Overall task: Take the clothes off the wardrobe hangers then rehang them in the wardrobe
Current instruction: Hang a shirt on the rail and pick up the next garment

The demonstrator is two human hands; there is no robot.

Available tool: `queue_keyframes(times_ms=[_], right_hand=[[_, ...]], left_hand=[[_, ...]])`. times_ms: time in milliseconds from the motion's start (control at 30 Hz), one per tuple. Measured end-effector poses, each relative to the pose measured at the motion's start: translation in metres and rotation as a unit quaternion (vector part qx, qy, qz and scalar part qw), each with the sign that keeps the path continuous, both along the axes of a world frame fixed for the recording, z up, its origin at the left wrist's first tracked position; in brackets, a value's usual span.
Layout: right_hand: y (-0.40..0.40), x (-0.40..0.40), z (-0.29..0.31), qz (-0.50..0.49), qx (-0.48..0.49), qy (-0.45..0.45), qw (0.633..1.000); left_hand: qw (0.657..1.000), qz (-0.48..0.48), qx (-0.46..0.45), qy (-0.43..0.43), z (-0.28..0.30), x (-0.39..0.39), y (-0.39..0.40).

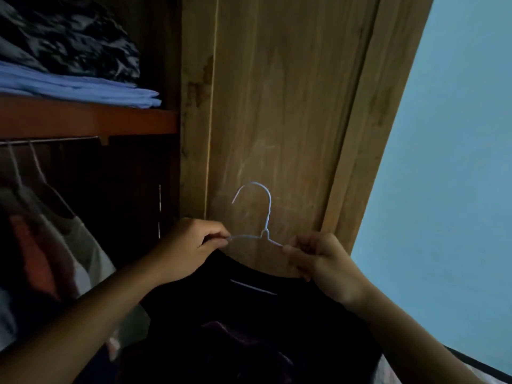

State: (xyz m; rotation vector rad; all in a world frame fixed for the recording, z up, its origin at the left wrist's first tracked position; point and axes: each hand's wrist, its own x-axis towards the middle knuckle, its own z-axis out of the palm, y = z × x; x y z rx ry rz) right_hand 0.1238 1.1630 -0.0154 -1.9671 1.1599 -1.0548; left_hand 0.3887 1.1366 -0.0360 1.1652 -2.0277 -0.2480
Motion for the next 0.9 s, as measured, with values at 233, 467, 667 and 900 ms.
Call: queue_keyframes(times_ms=[233, 467, 667, 900], right_hand=[[-0.039, 0.090, -0.015, 0.007, 0.066, -0.056, 0.996], [-0.072, 0.153, -0.026, -0.008, 0.082, -0.054, 0.995], [-0.097, 0.198, -0.025, 0.013, 0.120, -0.061, 0.991], [-0.129, 0.253, -0.021, 0.049, 0.133, -0.055, 0.988]], left_hand=[[0.993, 0.090, 0.023, -0.073, -0.006, 0.090, -0.017], [0.924, 0.239, 0.048, -0.295, -0.032, 0.171, -0.025], [0.878, 0.281, 0.076, -0.379, -0.047, 0.206, -0.023], [0.846, 0.305, 0.116, -0.421, -0.049, 0.219, -0.029]])
